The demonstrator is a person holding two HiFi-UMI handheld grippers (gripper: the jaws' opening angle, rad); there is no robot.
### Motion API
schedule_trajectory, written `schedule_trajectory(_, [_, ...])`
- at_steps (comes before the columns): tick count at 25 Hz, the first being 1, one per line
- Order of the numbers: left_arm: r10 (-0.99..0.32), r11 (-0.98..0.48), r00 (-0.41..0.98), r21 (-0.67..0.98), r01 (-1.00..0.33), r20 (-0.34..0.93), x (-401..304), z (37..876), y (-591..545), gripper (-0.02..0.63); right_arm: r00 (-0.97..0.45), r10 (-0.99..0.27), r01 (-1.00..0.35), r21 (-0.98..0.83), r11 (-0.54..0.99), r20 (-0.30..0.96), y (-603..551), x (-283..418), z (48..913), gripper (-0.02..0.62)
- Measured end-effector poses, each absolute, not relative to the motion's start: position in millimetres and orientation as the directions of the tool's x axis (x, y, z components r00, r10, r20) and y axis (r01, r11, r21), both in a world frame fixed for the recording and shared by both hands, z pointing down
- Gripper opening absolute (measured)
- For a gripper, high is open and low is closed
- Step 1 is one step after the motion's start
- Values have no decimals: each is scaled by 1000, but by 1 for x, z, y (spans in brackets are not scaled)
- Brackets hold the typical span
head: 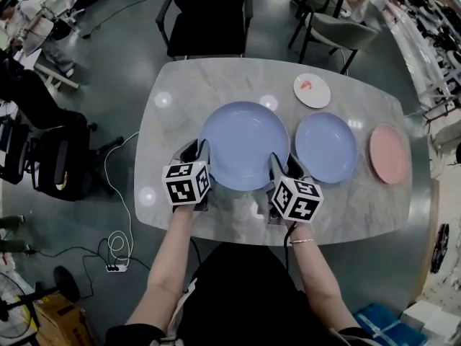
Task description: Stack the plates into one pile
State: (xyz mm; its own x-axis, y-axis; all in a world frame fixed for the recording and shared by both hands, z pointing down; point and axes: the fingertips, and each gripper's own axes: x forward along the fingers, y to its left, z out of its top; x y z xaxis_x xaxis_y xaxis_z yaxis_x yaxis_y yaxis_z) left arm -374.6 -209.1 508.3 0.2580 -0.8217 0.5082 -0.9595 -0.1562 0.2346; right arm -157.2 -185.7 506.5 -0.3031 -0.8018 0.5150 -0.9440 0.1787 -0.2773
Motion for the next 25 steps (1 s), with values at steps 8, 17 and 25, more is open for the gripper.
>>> schedule_trajectory(8, [-767, -305, 399, 261, -916, 503, -289, 500, -220, 66, -156, -845, -968, -251, 26, 512, -163, -78, 497, 176])
schedule_trajectory(17, [-720, -398, 475, 259, -880, 507, -178, 500, -230, 74, -56, -855, -966, -243, -83, 515, -159, 28, 496, 173])
schedule_trajectory(25, [-708, -385, 461, 255, -887, 535, -104, 511, -238, 75, -49, -842, -968, -232, -92, 537, -170, 103, 506, 170])
